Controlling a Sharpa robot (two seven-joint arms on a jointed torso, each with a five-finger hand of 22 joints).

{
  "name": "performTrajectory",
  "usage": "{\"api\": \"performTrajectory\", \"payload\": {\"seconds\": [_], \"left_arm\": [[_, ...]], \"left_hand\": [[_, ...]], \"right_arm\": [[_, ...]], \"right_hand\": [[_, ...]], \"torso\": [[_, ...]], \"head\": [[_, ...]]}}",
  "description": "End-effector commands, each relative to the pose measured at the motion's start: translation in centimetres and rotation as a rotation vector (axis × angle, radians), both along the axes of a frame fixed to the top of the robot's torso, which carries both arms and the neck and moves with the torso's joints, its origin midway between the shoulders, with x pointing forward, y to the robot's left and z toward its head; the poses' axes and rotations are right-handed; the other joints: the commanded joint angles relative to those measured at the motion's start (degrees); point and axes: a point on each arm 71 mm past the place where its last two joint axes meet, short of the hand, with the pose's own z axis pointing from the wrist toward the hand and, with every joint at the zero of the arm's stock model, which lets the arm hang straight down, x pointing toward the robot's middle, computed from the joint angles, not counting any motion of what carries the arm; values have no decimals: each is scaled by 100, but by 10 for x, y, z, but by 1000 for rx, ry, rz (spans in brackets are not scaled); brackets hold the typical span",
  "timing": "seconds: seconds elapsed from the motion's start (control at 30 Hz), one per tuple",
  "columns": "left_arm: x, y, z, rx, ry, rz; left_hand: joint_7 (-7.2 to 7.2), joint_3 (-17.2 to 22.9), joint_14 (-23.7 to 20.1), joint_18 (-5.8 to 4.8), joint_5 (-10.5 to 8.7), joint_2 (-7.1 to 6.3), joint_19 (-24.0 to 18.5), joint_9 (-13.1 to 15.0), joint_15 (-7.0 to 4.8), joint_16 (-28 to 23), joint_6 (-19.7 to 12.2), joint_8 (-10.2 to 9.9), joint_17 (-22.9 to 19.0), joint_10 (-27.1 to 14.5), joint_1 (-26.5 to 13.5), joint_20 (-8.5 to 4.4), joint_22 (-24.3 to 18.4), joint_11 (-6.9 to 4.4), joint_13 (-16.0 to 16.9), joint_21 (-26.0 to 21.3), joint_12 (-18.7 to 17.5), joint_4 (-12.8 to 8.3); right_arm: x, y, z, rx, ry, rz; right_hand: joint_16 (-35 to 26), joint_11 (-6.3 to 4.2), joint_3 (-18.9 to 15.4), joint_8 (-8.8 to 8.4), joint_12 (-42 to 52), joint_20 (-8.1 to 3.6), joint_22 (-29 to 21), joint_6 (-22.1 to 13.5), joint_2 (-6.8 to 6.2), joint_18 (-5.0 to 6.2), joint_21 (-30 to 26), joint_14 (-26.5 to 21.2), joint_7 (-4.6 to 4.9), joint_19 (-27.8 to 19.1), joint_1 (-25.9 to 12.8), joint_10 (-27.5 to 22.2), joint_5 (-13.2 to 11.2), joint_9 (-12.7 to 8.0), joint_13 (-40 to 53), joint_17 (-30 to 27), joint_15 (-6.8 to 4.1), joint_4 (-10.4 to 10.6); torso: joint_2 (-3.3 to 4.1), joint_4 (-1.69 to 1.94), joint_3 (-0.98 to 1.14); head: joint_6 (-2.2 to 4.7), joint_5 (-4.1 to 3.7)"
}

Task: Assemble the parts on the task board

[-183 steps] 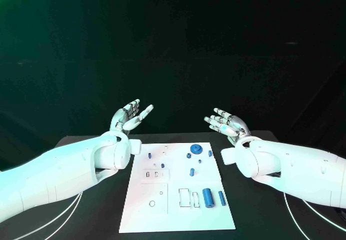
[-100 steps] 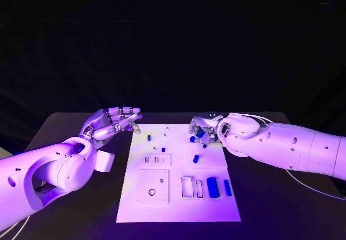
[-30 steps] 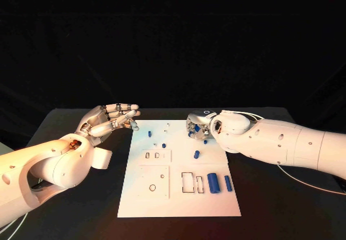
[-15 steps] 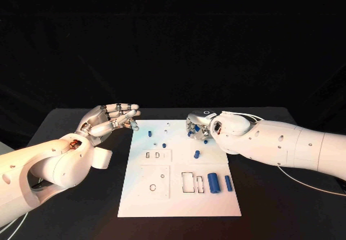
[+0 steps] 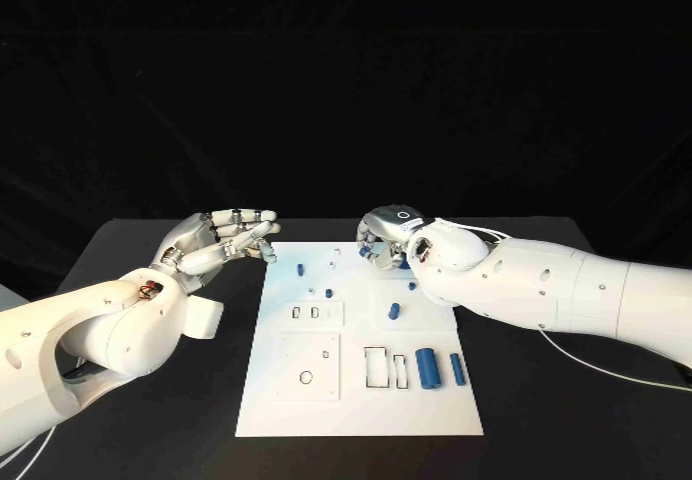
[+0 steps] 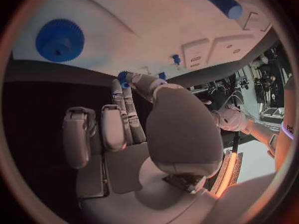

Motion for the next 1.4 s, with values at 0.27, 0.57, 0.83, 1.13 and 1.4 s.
{"api": "performTrajectory", "payload": {"seconds": [0.27, 0.57, 0.83, 1.13, 1.4], "left_arm": [[0, -4, 1, -14, -4, -21], [0, -7, 2, -17, -4, -29], [1, -8, 2, -17, -5, -31], [2, -9, 3, -18, -7, -33], [2, -11, 3, -19, -7, -36]], "left_hand": [[261, -3, -41, 100, -39, 28, -47, -4, -4, 35, -26, -6, 7, -10, -24, 10, 5, 22, -2, 32, -27, 42], [261, -3, -43, 101, -39, 30, -52, -4, -3, 41, -26, -6, 8, -9, -22, 11, 11, 22, -1, 41, -27, 40], [261, -3, -43, 101, -39, 30, -52, -4, -3, 41, -26, -6, 8, -9, -22, 11, 11, 22, -1, 41, -27, 40], [260, -4, -45, 101, -40, 31, -58, -4, -3, 47, -26, -5, 9, -8, -20, 12, 17, 22, 0, 51, -26, 39], [260, -4, -45, 101, -40, 31, -58, -4, -3, 47, -26, -5, 9, -8, -20, 12, 17, 22, 0, 51, -26, 39]], "right_arm": [[6, 23, 7, 50, -55, 5], [14, 33, 2, 38, -25, 1], [19, 35, -5, 20, -2, -13], [23, 36, -12, 6, 14, -23], [25, 38, -14, 4, 15, -25]], "right_hand": [[30, -87, 27, 22, -35, -21, 537, -13, 95, -75, 12, 111, 19, 32, 45, 135, 33, 3, 62, -2, -25, -30], [27, -75, 30, 16, -52, -18, 509, -43, 72, -67, -8, 108, 30, 12, 31, 110, 24, 22, 57, -19, -18, -54], [28, -69, 28, 14, -55, -14, 510, -58, 66, -67, -9, 107, 36, 11, 16, 98, -8, 33, 55, -24, -12, -61], [29, -61, 25, 7, -59, -9, 500, -82, 55, -65, -17, 105, 42, 3, -8, 77, -47, 46, 51, -32, -5, -67], [32, -59, 25, 5, -60, -7, 493, -89, 55, -63, -22, 105, 44, -2, -16, 70, -55, 50, 49, -29, -3, -66]], "torso": [[12, 13, -3], [6, 34, -9], [11, 29, -4], [7, 36, -5], [11, 40, -2]], "head": [[29, -4], [-11, 21], [-31, 65], [-46, 92], [-46, 112]]}}
